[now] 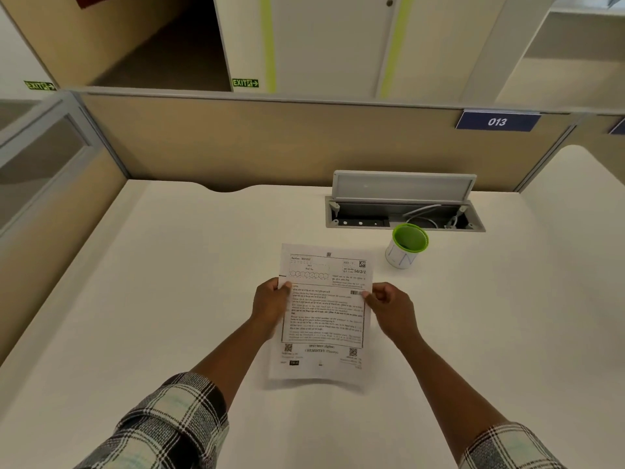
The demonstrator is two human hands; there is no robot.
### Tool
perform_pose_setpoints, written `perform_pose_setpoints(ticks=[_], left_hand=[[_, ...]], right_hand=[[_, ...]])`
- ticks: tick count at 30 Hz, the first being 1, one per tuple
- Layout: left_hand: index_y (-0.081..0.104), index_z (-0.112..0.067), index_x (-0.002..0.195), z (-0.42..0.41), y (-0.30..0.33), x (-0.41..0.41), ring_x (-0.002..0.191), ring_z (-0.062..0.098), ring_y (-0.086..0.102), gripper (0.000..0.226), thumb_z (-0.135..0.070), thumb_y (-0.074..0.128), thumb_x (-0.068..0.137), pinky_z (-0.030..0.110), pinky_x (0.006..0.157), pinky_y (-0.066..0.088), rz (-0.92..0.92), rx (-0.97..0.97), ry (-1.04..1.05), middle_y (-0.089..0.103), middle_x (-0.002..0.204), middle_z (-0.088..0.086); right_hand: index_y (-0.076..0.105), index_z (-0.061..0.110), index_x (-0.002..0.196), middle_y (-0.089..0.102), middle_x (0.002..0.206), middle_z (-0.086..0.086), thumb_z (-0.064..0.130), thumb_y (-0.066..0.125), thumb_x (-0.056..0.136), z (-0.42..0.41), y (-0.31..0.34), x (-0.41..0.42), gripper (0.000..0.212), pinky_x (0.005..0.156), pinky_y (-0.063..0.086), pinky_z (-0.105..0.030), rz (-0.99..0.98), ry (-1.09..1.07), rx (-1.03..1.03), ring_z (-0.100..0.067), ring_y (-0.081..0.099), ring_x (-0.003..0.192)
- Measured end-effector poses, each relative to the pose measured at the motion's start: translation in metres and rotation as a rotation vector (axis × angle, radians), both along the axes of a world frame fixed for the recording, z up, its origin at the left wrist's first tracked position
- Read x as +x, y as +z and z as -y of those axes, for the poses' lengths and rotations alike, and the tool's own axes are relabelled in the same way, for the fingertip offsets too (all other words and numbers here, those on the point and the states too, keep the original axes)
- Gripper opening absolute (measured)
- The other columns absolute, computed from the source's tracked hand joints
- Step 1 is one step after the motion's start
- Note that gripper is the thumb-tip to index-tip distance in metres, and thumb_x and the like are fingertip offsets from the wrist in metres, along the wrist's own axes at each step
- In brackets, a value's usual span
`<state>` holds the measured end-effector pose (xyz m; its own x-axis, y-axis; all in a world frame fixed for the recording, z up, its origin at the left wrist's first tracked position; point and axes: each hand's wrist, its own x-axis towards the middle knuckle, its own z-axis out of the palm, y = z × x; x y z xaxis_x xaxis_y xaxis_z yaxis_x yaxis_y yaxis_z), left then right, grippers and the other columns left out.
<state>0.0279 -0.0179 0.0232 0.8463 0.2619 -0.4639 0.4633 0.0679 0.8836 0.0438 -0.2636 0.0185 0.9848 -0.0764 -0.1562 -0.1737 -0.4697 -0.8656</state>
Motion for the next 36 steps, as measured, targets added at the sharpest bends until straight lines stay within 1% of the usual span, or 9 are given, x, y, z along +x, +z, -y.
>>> perform_pose_setpoints(ticks=[4,10,15,18,20,23,27,32,36], left_hand=[[0.067,-0.019,0.103,0.002,0.004,-0.004,0.091,0.021,0.073,0.017,-0.022,0.05,0.099,0.042,0.081,0.061,0.003,0.035,-0.007,0.074,0.102,0.0],[0.064,-0.023,0.105,0.002,0.01,-0.01,0.091,0.023,0.073,0.016,-0.024,0.049,0.1,0.039,0.072,0.059,0.017,0.001,-0.031,0.075,0.103,0.0],[0.065,-0.024,0.108,0.004,0.016,-0.012,0.094,0.025,0.072,0.021,-0.019,0.046,0.101,0.042,0.076,0.059,0.047,-0.069,-0.006,0.075,0.105,0.003],[0.066,-0.021,0.107,0.006,0.02,-0.014,0.094,0.026,0.072,0.022,-0.016,0.047,0.1,0.046,0.081,0.059,0.068,-0.107,-0.003,0.076,0.105,0.005],[0.067,-0.02,0.106,0.009,0.023,-0.015,0.092,0.026,0.071,0.023,-0.016,0.045,0.1,0.042,0.075,0.058,0.074,-0.092,-0.014,0.075,0.104,0.006],[0.069,-0.018,0.098,0.011,0.026,-0.016,0.087,0.028,0.071,0.024,-0.02,0.045,0.098,0.04,0.068,0.057,0.098,-0.053,-0.065,0.076,0.097,0.007],[0.069,-0.033,0.069,0.014,0.033,-0.021,0.065,0.013,0.07,0.031,-0.033,0.047,0.092,0.028,0.057,0.054,0.172,-0.044,-0.102,0.074,0.074,-0.003],[0.07,-0.027,0.1,0.013,0.028,-0.015,0.093,0.024,0.072,0.031,-0.022,0.04,0.102,0.043,0.08,0.06,0.128,-0.071,-0.059,0.076,0.099,-0.001],[0.07,-0.026,0.101,0.013,0.033,-0.014,0.096,0.02,0.07,0.034,-0.016,0.037,0.104,0.035,0.077,0.058,0.124,-0.095,-0.043,0.076,0.103,-0.003]], right_hand=[[0.059,0.027,0.087,0.068,0.068,0.021,0.029,0.074,0.083,0.0,0.011,-0.002,0.016,0.062,0.04,-0.011,0.056,-0.064,-0.082,0.012,0.062,0.067],[0.057,0.028,0.082,0.068,0.073,0.02,0.031,0.069,0.087,0.002,0.02,-0.012,0.013,0.058,0.04,-0.005,0.131,-0.056,-0.086,0.014,0.062,0.069],[0.064,0.016,0.088,0.06,0.103,0.007,0.015,0.075,0.082,-0.004,0.02,-0.035,0.012,0.081,0.044,-0.014,0.503,0.019,-0.157,-0.011,0.058,0.097],[0.064,0.014,0.086,0.063,0.095,0.006,0.013,0.071,0.083,-0.015,0.025,-0.051,0.009,0.079,0.049,-0.033,0.719,0.213,-0.14,-0.016,0.061,0.092],[0.063,0.015,0.087,0.063,0.091,0.007,0.017,0.069,0.084,-0.025,0.03,-0.06,0.006,0.077,0.049,-0.036,0.774,0.345,-0.127,-0.014,0.061,0.089],[0.064,0.014,0.089,0.065,0.09,0.004,0.023,0.068,0.084,-0.043,0.04,-0.07,0.011,0.072,0.05,-0.036,0.759,0.479,-0.158,-0.016,0.06,0.087],[0.064,0.016,0.095,0.066,0.095,0.002,0.035,0.064,0.085,-0.06,0.053,-0.079,0.021,0.073,0.052,-0.032,0.719,0.542,-0.201,-0.018,0.06,0.088],[0.065,0.011,0.099,0.064,0.096,0.0,0.043,0.046,0.096,-0.054,0.058,-0.074,0.037,0.074,0.048,-0.038,0.654,0.472,0.007,-0.02,0.059,0.093],[0.066,0.012,0.099,0.064,0.092,0.001,0.051,0.036,0.096,-0.04,0.055,-0.065,0.049,0.069,0.05,-0.028,0.553,0.233,0.114,-0.014,0.062,0.088]])
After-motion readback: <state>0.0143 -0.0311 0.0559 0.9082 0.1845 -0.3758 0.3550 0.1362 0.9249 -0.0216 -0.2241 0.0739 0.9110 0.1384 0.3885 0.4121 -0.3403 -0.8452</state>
